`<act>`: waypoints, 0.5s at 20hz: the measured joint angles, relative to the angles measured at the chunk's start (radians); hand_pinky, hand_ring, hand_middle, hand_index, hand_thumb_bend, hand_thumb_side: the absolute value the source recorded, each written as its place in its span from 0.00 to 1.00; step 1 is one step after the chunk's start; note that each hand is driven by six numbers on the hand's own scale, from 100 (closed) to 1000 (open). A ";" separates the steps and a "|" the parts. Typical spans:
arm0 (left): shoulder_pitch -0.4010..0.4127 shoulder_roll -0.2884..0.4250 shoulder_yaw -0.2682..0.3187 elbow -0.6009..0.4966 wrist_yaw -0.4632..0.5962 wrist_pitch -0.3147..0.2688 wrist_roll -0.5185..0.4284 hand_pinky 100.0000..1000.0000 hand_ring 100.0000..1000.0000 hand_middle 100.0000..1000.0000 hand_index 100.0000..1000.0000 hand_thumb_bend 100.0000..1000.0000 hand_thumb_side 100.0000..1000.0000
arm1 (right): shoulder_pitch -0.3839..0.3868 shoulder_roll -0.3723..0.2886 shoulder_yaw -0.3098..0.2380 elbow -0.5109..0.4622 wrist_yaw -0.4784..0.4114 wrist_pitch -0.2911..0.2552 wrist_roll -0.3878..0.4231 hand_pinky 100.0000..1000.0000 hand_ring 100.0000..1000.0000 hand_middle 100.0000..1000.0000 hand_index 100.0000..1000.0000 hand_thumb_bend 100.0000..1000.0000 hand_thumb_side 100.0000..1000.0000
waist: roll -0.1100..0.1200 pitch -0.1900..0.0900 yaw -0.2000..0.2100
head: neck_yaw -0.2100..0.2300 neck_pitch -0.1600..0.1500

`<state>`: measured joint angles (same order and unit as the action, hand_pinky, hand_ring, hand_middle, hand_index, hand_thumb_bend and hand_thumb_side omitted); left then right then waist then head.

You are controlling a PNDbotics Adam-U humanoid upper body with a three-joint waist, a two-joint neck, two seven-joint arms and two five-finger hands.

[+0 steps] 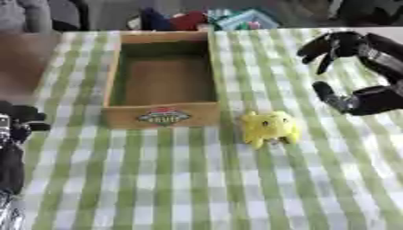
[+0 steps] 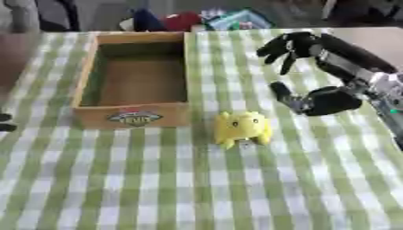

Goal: Pick up objects on the table and place them in the box.

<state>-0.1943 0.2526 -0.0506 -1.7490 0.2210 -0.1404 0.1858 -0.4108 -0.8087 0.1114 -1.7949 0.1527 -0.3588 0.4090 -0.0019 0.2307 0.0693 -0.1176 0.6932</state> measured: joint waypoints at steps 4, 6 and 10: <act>0.000 0.003 -0.002 0.000 0.000 0.000 0.000 0.48 0.54 0.49 0.41 0.00 0.61 | -0.018 0.000 0.018 0.020 0.050 -0.016 0.014 0.57 0.77 0.80 0.88 0.00 0.07 | 0.000 0.000 0.000 | -0.001 0.000; 0.000 0.003 -0.002 0.000 0.000 0.000 0.000 0.48 0.54 0.49 0.41 0.00 0.61 | -0.023 0.000 0.025 0.030 0.077 -0.023 0.018 0.58 0.77 0.80 0.88 0.00 0.08 | 0.000 -0.001 0.001 | -0.003 0.000; 0.000 0.003 -0.002 0.000 0.001 0.000 0.000 0.48 0.54 0.49 0.41 0.00 0.61 | -0.030 0.000 0.037 0.045 0.132 -0.040 0.027 0.59 0.79 0.81 0.89 0.00 0.10 | 0.001 -0.001 0.001 | -0.005 0.000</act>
<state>-0.1942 0.2554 -0.0530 -1.7489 0.2215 -0.1400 0.1853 -0.4406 -0.8083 0.1489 -1.7497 0.2845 -0.3992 0.4364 -0.0013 0.2299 0.0702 -0.1222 0.6932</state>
